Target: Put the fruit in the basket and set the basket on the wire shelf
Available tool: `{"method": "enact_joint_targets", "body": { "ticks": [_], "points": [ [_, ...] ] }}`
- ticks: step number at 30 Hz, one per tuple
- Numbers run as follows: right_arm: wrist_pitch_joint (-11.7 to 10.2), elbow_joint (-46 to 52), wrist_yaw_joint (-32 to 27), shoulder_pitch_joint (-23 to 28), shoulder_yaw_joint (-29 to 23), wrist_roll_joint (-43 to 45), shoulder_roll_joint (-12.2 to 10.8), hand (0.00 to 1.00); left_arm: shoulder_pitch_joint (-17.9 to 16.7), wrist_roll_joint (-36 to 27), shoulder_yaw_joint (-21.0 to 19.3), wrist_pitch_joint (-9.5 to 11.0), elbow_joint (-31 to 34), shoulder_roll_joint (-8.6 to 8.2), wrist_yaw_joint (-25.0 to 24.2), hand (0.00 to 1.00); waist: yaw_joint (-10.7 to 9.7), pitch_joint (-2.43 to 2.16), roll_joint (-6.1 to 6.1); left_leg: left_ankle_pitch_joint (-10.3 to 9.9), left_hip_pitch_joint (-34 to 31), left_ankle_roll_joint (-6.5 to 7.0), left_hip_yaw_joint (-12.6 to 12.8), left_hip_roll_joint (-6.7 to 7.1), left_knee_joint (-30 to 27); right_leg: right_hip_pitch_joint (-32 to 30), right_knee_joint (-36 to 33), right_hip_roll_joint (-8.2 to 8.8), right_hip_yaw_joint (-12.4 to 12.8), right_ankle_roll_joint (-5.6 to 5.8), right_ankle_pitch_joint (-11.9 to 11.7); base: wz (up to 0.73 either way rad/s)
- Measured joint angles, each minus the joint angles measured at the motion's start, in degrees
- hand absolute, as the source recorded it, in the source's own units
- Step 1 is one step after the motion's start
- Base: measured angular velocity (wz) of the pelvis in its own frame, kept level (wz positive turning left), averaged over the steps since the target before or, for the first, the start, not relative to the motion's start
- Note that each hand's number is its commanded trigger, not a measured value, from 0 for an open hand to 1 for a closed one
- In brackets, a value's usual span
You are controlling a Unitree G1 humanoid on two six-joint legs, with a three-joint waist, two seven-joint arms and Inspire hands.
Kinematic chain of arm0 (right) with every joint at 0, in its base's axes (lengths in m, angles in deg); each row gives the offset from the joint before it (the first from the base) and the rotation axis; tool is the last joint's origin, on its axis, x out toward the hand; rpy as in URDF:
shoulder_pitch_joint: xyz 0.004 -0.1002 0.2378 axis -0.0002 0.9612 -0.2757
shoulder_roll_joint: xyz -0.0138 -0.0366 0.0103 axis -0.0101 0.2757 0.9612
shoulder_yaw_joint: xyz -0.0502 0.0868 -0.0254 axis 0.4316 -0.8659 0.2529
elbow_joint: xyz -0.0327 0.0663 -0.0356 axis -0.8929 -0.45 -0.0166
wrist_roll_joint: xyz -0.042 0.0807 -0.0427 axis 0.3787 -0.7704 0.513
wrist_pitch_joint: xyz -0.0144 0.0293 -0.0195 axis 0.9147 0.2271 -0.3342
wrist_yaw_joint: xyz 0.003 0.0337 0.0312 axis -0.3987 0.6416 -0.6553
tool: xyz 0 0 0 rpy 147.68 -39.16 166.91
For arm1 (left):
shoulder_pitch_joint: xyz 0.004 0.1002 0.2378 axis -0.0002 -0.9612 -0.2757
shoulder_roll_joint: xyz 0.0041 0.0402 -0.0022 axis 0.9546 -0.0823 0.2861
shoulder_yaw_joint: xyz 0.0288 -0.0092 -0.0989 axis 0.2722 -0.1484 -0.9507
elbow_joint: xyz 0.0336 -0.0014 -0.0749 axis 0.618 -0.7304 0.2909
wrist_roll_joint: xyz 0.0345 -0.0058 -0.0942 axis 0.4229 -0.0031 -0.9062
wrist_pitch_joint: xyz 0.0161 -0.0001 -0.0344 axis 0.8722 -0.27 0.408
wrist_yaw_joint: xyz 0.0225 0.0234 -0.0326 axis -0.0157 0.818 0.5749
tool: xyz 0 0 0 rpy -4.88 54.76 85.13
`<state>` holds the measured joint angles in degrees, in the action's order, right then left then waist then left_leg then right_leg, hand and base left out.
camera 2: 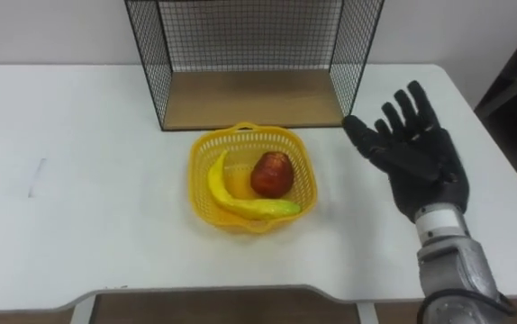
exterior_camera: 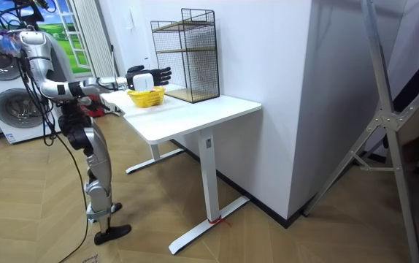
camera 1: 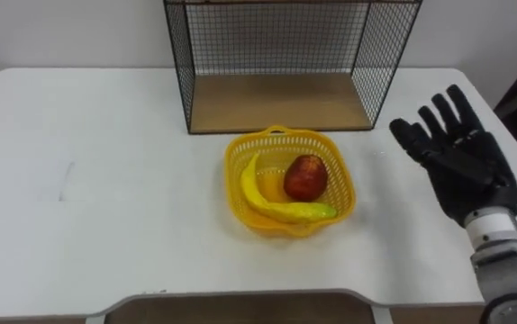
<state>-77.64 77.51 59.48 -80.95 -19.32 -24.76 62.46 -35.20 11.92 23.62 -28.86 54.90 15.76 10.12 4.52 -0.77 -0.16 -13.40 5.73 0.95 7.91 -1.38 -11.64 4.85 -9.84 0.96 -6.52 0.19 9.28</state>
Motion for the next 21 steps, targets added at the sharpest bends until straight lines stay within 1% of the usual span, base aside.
{"method": "enact_joint_targets", "body": {
  "ticks": [1,2,4,5,6,7,8,9,10,11,12,14,16,18,19,20,21],
  "points": [
    [0.0,0.0,-0.5,0.0,-0.3,0.3,0.0,0.0,0.0,0.3,-0.4,-0.1,1.5,0.01,1.1,0.0,0.3,-0.05,-0.1,0.0,0.0,0.0,0.0,-0.01,0.0,0.0,0.0,0.0,0.0,0.0,0.0,0.0],
    [0.0,0.0,-1.3,0.0,-0.9,1.3,0.0,0.0,-0.5,1.6,-0.8,-0.4,2.9,-0.03,3.2,0.0,0.6,-0.05,-0.31,0.0,0.0,0.0,0.0,0.01,0.1,-0.1,0.0,0.01,0.0,0.0,0.0,0.0],
    [0.0,0.0,-2.7,0.3,-1.1,3.8,0.2,0.0,-1.6,1.6,-1.1,-0.5,6.4,-0.27,6.5,0.0,0.7,-0.02,-0.36,0.0,0.0,0.0,0.0,-0.01,0.2,-0.3,0.0,-0.02,0.0,0.0,0.0,0.0],
    [0.0,0.0,-3.2,0.4,-1.1,4.8,0.2,0.0,-1.8,2.2,-1.1,-0.7,8.0,-0.31,8.5,0.0,1.4,-0.04,-0.33,0.0,0.1,-0.01,0.0,-0.04,0.3,-0.3,0.0,-0.07,0.0,0.0,0.0,0.0],
    [0.0,0.0,-3.4,0.6,-1.1,5.4,0.2,0.0,-1.7,2.7,-1.3,-0.7,10.2,-0.31,10.5,0.0,2.1,0.03,-0.45,0.0,0.3,-0.03,0.0,-0.09,0.4,-0.2,0.0,-0.1,0.0,0.0,0.0,0.0],
    [0.0,0.0,-3.5,0.7,-1.1,5.7,0.2,0.0,-1.7,3.0,-1.6,-0.7,11.8,-0.31,11.2,0.0,2.2,0.11,-0.58,0.0,0.4,-0.03,0.0,-0.1,0.4,-0.1,0.0,-0.11,-0.1,0.0,0.0,0.0],
    [0.0,0.1,-3.5,0.7,-1.2,6.4,0.2,0.0,-1.5,4.1,-2.8,-0.5,15.2,-0.29,12.3,0.0,2.4,0.08,-0.59,0.0,0.7,-0.04,-0.1,-0.1,0.5,0.2,0.0,-0.13,-0.1,0.0,0.0,0.0],
    [0.0,0.3,-3.5,0.7,-1.3,6.6,0.2,0.0,-0.9,5.1,-4.7,0.4,18.0,-0.17,13.2,0.0,2.5,-0.03,-0.55,0.0,0.9,-0.04,-0.1,-0.05,0.7,0.3,0.0,-0.09,-0.2,0.0,0.0,0.0],
    [0.0,0.4,-3.5,0.7,-1.4,6.6,0.2,0.0,-0.6,5.5,-5.6,1.1,19.1,-0.11,13.7,0.0,2.5,-0.09,-0.47,0.0,0.9,-0.03,0.0,-0.02,0.7,0.3,-0.1,-0.06,-0.2,0.01,0.0,0.0],
    [0.0,0.6,-3.5,0.7,-1.5,6.6,0.2,0.0,-0.4,5.6,-6.9,2.0,21.4,0.1,14.9,0.0,2.4,-0.01,-0.64,0.0,0.9,-0.02,0.0,0.04,0.7,0.2,-0.1,0.02,-0.3,0.01,0.0,0.0],
    [0.0,0.6,-3.5,0.8,-1.4,7.1,0.2,0.0,-0.4,5.7,-7.6,2.3,23.7,0.12,15.8,0.0,2.0,0.09,-0.81,0.0,0.9,0.0,0.0,0.08,0.7,0.2,-0.1,0.08,-0.3,0.01,0.0,0.0],
    [0.0,0.6,-3.5,0.8,-1.4,8.6,-0.2,0.0,0.1,7.3,-7.5,2.3,26.7,0.11,16.6,0.0,1.8,0.13,-0.84,0.0,0.8,0.0,-0.1,0.05,0.7,0.2,-0.1,0.15,-0.5,0.02,0.0,0.0],
    [0.0,0.6,-3.2,0.8,-1.4,9.3,-0.2,0.0,0.6,9.7,-6.4,2.3,28.5,0.11,16.1,0.0,1.8,0.15,-0.9,0.0,0.8,0.0,-0.1,0.07,0.7,0.2,-0.1,0.15,-0.8,0.02,0.0,0.02],
    [0.0,0.4,-2.2,0.8,-1.1,12.4,-0.2,0.0,0.8,12.5,-3.8,2.3,29.9,0.13,14.0,0.0,1.2,0.18,-0.9,0.0,0.5,-0.01,-0.4,0.1,0.5,0.3,-0.1,0.23,-1.6,0.03,0.0,0.08],
    [0.0,0.4,-2.1,0.8,-0.8,13.0,-0.2,0.0,0.9,12.6,-2.9,2.3,30.2,0.16,13.4,0.0,1.1,0.23,-0.98,0.0,0.4,-0.01,-0.5,0.08,0.4,0.2,0.0,0.2,-1.6,0.02,0.0,0.1],
    [0.0,0.4,-1.4,0.8,-0.4,13.3,-0.5,0.0,1.6,12.6,-1.2,2.3,30.4,0.16,11.9,0.0,0.6,0.32,-1.02,0.0,-0.1,0.0,-0.7,0.1,0.2,0.1,0.1,0.27,-1.8,0.02,0.0,0.12],
    [0.0,0.3,-0.7,0.8,-0.1,13.4,-0.5,0.0,2.8,12.5,0.7,2.3,30.4,0.16,10.3,0.0,0.2,0.64,-1.02,0.0,-0.3,0.0,-1.1,0.19,-0.1,0.1,0.1,0.38,-2.2,0.02,0.0,0.13]
  ]
}}
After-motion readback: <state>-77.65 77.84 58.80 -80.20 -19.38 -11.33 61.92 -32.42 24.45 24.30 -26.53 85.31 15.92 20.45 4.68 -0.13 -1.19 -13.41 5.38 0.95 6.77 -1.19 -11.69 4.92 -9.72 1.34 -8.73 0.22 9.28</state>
